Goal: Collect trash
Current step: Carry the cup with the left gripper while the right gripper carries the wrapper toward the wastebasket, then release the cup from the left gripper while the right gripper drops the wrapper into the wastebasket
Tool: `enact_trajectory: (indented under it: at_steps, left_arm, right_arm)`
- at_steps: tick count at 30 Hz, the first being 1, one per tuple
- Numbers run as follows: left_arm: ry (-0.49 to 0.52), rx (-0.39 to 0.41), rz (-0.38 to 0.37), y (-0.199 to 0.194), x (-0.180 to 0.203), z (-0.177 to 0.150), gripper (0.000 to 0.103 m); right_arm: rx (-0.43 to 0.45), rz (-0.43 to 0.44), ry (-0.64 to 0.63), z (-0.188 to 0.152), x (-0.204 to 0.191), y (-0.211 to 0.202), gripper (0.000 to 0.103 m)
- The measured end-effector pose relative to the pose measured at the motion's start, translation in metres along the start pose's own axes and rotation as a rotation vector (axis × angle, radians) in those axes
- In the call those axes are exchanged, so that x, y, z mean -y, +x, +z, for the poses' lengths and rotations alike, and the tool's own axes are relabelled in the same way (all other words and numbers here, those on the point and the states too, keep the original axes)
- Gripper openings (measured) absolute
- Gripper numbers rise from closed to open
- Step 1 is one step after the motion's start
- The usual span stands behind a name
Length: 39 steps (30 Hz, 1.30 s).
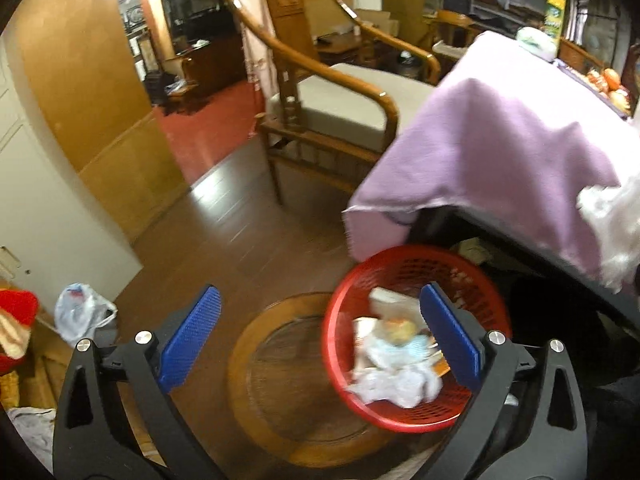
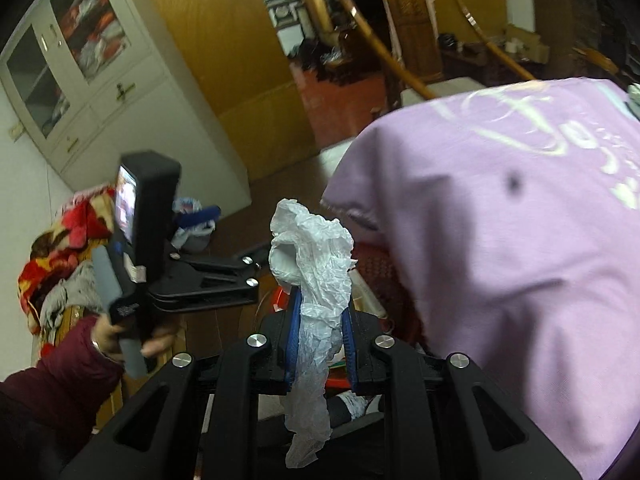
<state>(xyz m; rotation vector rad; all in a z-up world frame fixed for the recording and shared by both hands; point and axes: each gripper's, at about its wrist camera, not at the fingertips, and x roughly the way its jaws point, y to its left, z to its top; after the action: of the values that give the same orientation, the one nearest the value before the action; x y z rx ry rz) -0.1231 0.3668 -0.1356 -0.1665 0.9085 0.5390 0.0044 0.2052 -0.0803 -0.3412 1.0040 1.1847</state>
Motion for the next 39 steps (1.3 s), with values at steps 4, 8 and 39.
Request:
enact_trajectory:
  at_steps: [4,8,39]
  left_arm:
    - [0.002,-0.032,0.037,0.008,-0.014,-0.006,0.096]
    - [-0.007,-0.07,0.045,0.016,-0.024,-0.013,0.096]
    - [0.105,-0.139,-0.014,-0.007,0.02,-0.035,0.096]
  right_arm:
    - [-0.071,0.011,-0.002,0.008,-0.005,0.037,0.02]
    - [-0.124,0.004,-0.004,0.006,-0.005,0.063,0.02]
    - [-0.161,-0.174,-0.034,-0.035,-0.005,0.051,0.081]
